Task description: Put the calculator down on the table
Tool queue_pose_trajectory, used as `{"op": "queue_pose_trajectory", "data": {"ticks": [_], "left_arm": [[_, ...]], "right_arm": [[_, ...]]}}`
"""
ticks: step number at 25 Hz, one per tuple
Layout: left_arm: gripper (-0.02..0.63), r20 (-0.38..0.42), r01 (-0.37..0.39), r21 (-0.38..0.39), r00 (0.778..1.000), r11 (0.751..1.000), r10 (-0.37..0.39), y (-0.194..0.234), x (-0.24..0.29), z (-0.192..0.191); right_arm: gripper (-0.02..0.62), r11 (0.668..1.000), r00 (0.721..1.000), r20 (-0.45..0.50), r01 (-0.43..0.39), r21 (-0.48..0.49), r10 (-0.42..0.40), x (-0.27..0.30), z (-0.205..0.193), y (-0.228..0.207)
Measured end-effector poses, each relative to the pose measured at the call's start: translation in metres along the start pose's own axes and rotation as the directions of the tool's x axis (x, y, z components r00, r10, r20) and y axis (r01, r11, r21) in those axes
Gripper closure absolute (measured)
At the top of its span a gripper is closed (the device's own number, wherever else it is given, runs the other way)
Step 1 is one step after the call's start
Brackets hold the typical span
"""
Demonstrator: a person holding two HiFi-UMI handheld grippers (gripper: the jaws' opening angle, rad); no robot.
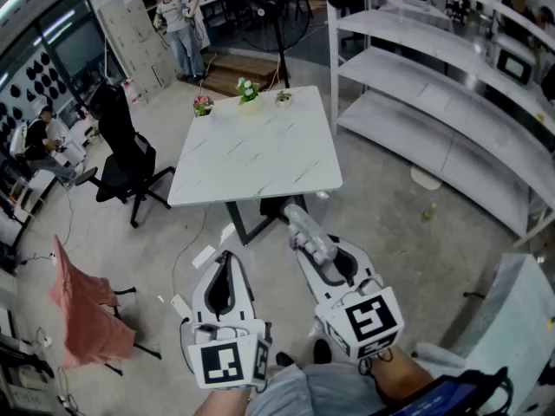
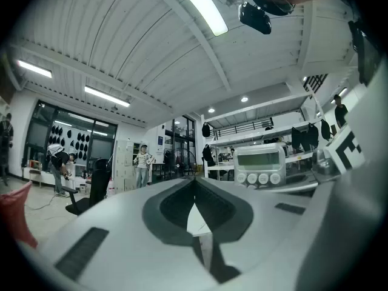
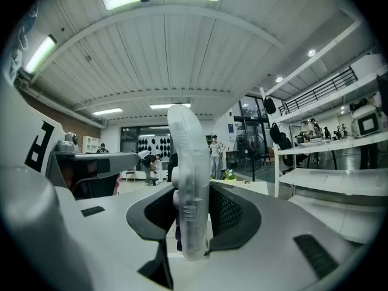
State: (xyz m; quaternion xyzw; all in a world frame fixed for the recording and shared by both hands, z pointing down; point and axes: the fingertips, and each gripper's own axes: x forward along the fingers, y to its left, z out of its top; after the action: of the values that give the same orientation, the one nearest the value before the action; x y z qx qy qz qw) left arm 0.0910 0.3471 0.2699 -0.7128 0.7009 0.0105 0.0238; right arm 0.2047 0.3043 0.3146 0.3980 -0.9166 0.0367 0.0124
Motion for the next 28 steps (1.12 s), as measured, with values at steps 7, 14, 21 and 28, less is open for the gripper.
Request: {"op": "queue_pose_trajectory", "data": {"ticks": [7,14,21,28], "left_arm": [[0.6,-0.004,0.001,-0.002,1.0,1.0,-0.001,-0.008,0.004,-0.002],[0.6,-0.04,-0.014,-0.007,0.999,1.0,0.013,-0.007,0.01,-0.015],[0.6,-0.062,-0.038,-0.03,0.997,0.999,0.036,0.021,0.035,-0.033],[0.6,-0.08,-0.043,-0.051,0.996,0.998,0.039,0.079,0.098,-0.049]], "right_arm": [[0.453,1.0,1.0,-0.007,-0.005,0.023,0.005,-0.004,-0.001,-0.008],[0.451,0.998,1.0,-0.015,0.003,0.066,-0.002,-0.001,-0.006,-0.021],[0.449,0.997,0.998,-0.057,-0.013,0.07,0.017,0.035,-0.021,-0.021],[0.449,0.997,0.995,-0.097,-0.017,0.081,0.025,0.115,-0.029,-0.022]]}}
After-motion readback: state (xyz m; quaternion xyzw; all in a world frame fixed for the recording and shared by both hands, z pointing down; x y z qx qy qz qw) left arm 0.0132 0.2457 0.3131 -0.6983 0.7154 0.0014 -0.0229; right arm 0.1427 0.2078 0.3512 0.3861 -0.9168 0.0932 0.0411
